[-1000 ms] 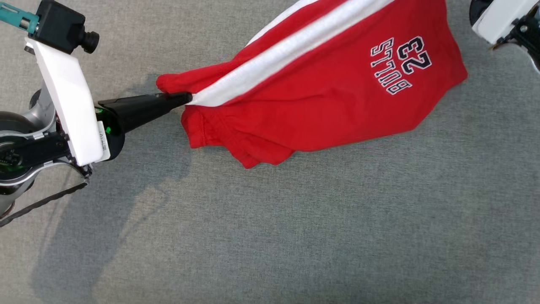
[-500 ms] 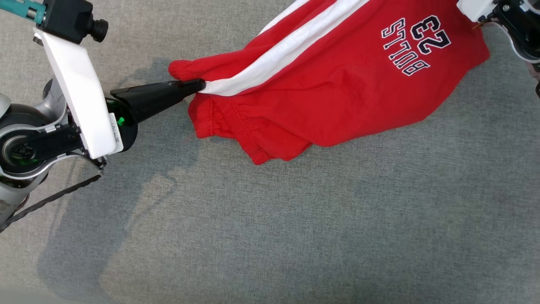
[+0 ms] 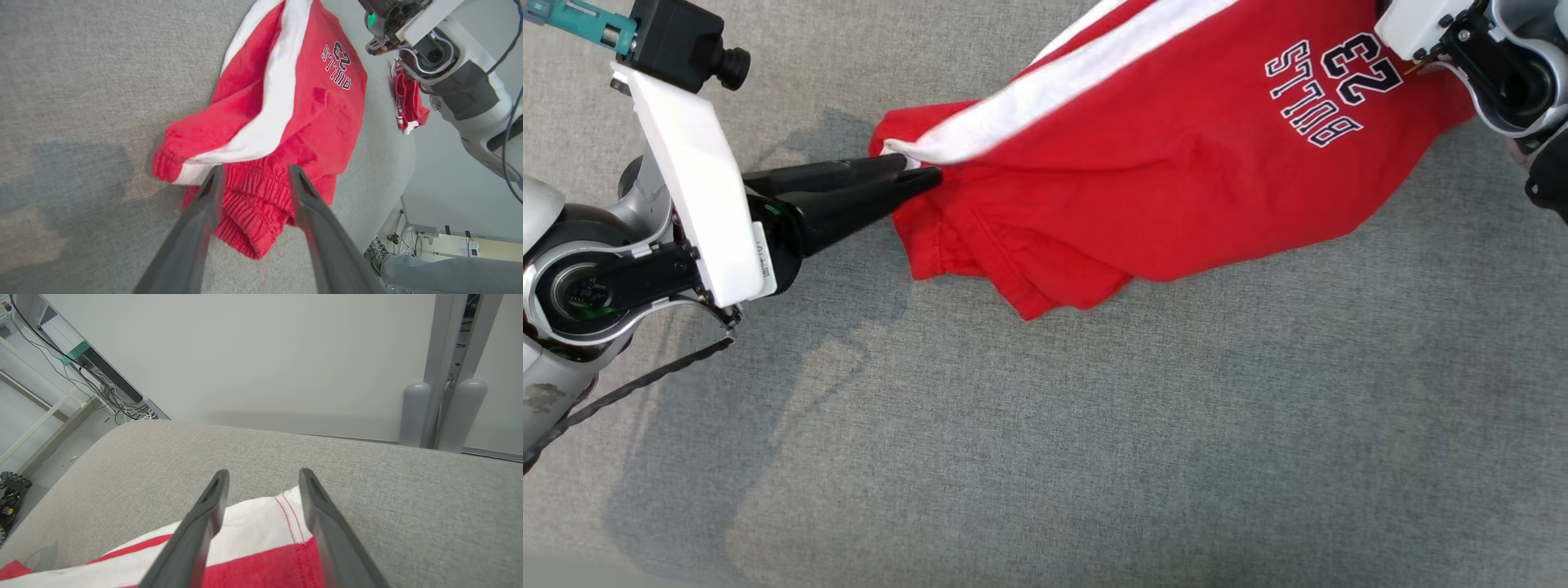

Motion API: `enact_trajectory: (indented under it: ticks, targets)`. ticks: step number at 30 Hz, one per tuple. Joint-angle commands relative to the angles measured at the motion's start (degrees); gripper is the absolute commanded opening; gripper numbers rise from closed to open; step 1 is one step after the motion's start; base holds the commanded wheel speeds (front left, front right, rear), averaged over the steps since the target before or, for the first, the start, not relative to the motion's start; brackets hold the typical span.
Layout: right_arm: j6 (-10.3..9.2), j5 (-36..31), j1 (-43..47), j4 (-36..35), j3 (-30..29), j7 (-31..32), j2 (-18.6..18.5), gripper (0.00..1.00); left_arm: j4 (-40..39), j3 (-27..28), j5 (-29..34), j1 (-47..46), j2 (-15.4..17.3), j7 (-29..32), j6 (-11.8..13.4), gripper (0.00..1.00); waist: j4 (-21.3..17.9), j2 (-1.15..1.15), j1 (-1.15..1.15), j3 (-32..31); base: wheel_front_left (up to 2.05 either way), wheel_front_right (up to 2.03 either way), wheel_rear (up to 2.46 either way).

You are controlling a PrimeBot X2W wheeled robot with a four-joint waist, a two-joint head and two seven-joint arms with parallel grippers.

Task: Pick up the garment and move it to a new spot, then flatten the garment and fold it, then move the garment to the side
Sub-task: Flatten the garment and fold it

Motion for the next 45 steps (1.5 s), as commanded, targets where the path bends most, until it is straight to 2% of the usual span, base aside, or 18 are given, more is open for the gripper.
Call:
enact_trajectory:
  ticks: [1, 7, 13, 16, 20, 29, 30, 31, 35, 37, 40, 45]
  targets:
    - [0.01, 0.7, 0.3, -0.3, 0.3, -0.4, -0.1, 1.0, 0.3, 0.4, 0.4, 0.2, 0.0, 0.0, -0.1, 1.0, -0.3, 0.0, 0.0, -0.3, 0.0, 0.0, 0.0]
    - [0.01, 2.2, 1.2, -2.3, 2.6, -2.9, 0.0, 1.0, 0.9, 0.7, 1.4, 1.1, 0.9, 0.2, -0.1, 1.0, -1.7, 0.0, 0.0, -3.1, 0.0, 0.0, 0.0]
    - [0.01, 3.4, 3.2, -5.7, 5.1, -6.9, -1.6, 1.0, 0.6, 0.9, 5.3, 2.5, 3.6, -2.5, -0.1, 1.0, -3.6, 0.0, 0.0, -7.3, 0.0, 0.0, 0.0]
    - [0.01, 3.9, 4.6, -5.9, 5.8, -9.7, -2.6, 1.0, 0.5, 1.4, 9.0, 4.0, 4.5, -7.3, -0.1, 1.0, -4.3, 0.0, 0.0, -9.3, 0.0, 0.0, 0.0]
    - [0.01, 5.0, 7.0, -4.7, 6.5, -12.2, -3.5, 1.0, 0.3, 2.6, 13.9, 7.3, 3.8, -17.1, 0.6, 1.0, -4.6, 0.0, 0.0, -11.6, 0.0, 0.0, 0.0]
    - [0.01, 8.2, 12.2, -2.0, 7.7, -13.5, -5.6, 1.0, -1.6, 3.8, 22.4, 17.7, 0.1, -38.1, 8.8, 1.0, -2.3, 0.0, 0.0, -13.3, 0.0, 0.0, 0.0]
    - [0.01, 8.2, 12.2, -2.0, 7.7, -13.5, -5.6, 1.0, -1.6, 3.8, 22.4, 17.7, 0.1, -38.1, 8.8, 1.0, -2.3, 0.0, 0.0, -13.3, 0.0, 0.0, 0.0]
    - [0.01, 9.0, 12.7, -1.5, 8.0, -12.7, -6.0, 1.0, -2.0, 4.7, 23.5, 19.8, -1.5, -42.9, 10.6, 1.0, -1.2, 0.0, 0.0, -13.0, 0.0, 0.0, 0.0]
    - [0.02, 10.3, 12.7, 0.9, 8.4, -10.8, -7.0, 1.0, -1.9, 6.4, 27.5, 23.2, -4.7, -46.8, 13.1, 1.0, 1.6, 0.0, 0.0, -11.6, 0.0, 0.0, 0.0]
    - [0.02, 11.0, 12.8, 2.2, 8.8, -8.8, -7.2, 1.0, -1.3, 8.0, 28.9, 25.5, -7.5, -47.2, 13.0, 1.0, 3.0, 0.0, 0.0, -10.9, 0.0, 0.0, 0.0]
    - [0.01, 12.0, 12.9, 3.3, 9.3, -5.0, -8.4, 1.0, -1.1, 12.7, 34.4, 29.0, -12.3, -47.4, 12.3, 1.0, 5.0, 0.0, 0.0, -10.0, 0.0, 0.0, 0.0]
    - [0.02, 13.9, 11.8, 6.7, 9.5, 1.0, -8.8, 1.0, -0.7, 19.2, 42.7, 36.9, -20.3, -47.3, 8.7, 1.0, 7.2, 0.0, 0.0, -9.0, 0.0, 0.0, 0.0]
